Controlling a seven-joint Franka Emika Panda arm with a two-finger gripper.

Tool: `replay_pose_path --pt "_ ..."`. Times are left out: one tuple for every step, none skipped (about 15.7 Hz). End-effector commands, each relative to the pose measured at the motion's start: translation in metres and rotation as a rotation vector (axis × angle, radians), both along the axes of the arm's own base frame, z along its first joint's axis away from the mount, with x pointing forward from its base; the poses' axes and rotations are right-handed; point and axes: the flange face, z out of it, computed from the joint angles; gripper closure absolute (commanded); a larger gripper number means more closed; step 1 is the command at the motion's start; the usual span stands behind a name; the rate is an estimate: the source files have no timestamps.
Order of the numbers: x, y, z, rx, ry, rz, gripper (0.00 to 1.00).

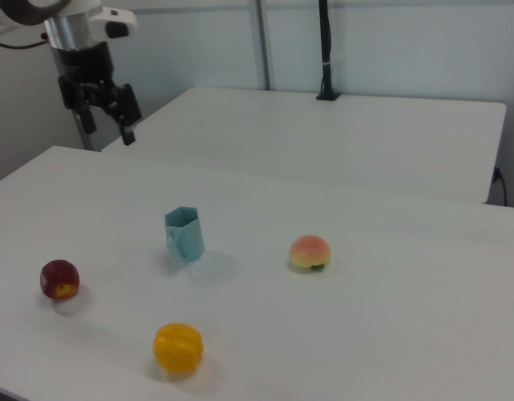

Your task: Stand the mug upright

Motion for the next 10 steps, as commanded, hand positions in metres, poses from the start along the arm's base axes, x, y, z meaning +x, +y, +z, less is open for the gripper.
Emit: replay_pose_path --pt "0.0087 -0.034 -0.0068 0.031 -0.07 0.149 0.0" --pt "0.013 -0.038 -0.0075 0.032 -0.103 0.178 0.0" --pt "0.0163 -0.0417 -0.01 0.029 -0.125 0.176 0.0" --pt "0.0161 -0.0418 -0.011 0.03 -0.124 0.171 0.0" --pt "0.0151 -0.0427 -0.0108 0.031 -0.119 0.162 0.0" --pt "0.0145 -0.0409 -0.0114 0.032 -0.113 0.161 0.0" --pt "0.0151 -0.04 -0.0121 0.032 -0.113 0.16 0.0" --pt "0.015 -0.0383 -0.0121 0.033 -0.112 0.16 0.0" --pt "0.015 -0.0374 -0.0121 0.033 -0.112 0.16 0.0" --pt "0.0149 -0.0374 -0.0123 0.033 -0.111 0.161 0.0"
